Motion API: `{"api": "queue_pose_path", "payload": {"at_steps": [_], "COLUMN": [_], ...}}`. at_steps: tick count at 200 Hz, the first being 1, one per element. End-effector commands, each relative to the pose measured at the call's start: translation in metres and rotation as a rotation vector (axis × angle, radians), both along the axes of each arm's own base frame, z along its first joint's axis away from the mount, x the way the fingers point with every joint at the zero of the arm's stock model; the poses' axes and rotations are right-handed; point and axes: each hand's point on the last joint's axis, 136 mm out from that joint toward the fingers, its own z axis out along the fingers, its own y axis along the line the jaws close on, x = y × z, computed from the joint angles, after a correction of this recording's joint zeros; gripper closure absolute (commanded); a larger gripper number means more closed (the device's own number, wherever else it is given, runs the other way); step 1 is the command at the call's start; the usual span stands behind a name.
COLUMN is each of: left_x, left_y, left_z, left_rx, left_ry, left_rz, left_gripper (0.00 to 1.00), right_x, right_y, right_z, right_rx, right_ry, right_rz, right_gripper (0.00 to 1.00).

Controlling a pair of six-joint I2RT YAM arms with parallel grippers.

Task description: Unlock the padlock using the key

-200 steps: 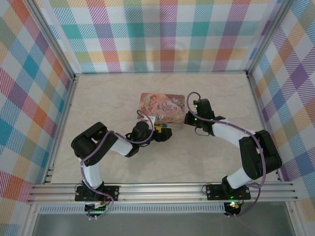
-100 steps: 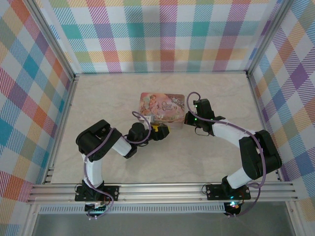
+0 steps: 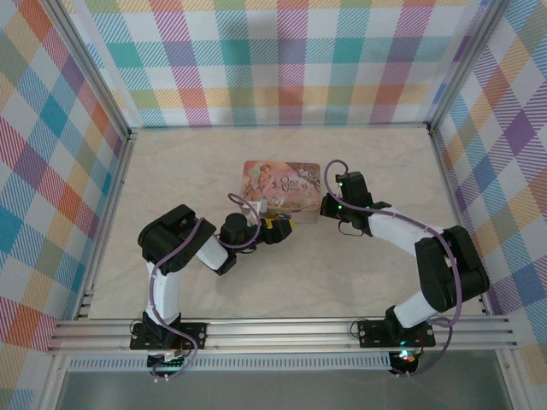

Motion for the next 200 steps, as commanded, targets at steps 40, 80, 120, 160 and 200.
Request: {"api": "queue_pose_path", "payload": {"at_steps": [40, 80, 120, 160, 200], "left_x": [0.006, 0.012, 0.014, 0.015, 0.016], "left_y": [0.009, 0.005, 0.0, -0.005, 0.004], "left_z": [0.008, 0.011, 0.016, 0.01, 0.002], "left_rx": [-0.029, -0.05, -0.065, -0.073, -0.063], "left_ry": [-0.033, -0.039, -0.045, -0.019, 0.009], "left_rz": [0.048, 0.052, 0.036, 0.022, 0.06], "left_gripper": [0.21, 0.21, 0.18, 0.16, 0.22], "right_x": [0.003, 0.002, -0.002, -0.002, -0.002], "right_y": [0.012, 0.014, 0.025, 0.028, 0.026], "right_z": [0.005, 0.005, 0.004, 0.003, 0.003], "right_rx": [0.035, 0.033, 0.046, 0.043, 0.027], "right_ry": [-0.014, -0.013, -0.004, -0.005, -0.005], "right_rz": [0.029, 0.037, 0.07, 0.077, 0.073], "right_gripper": [1.0, 1.0, 1.0, 1.0, 1.0]}}
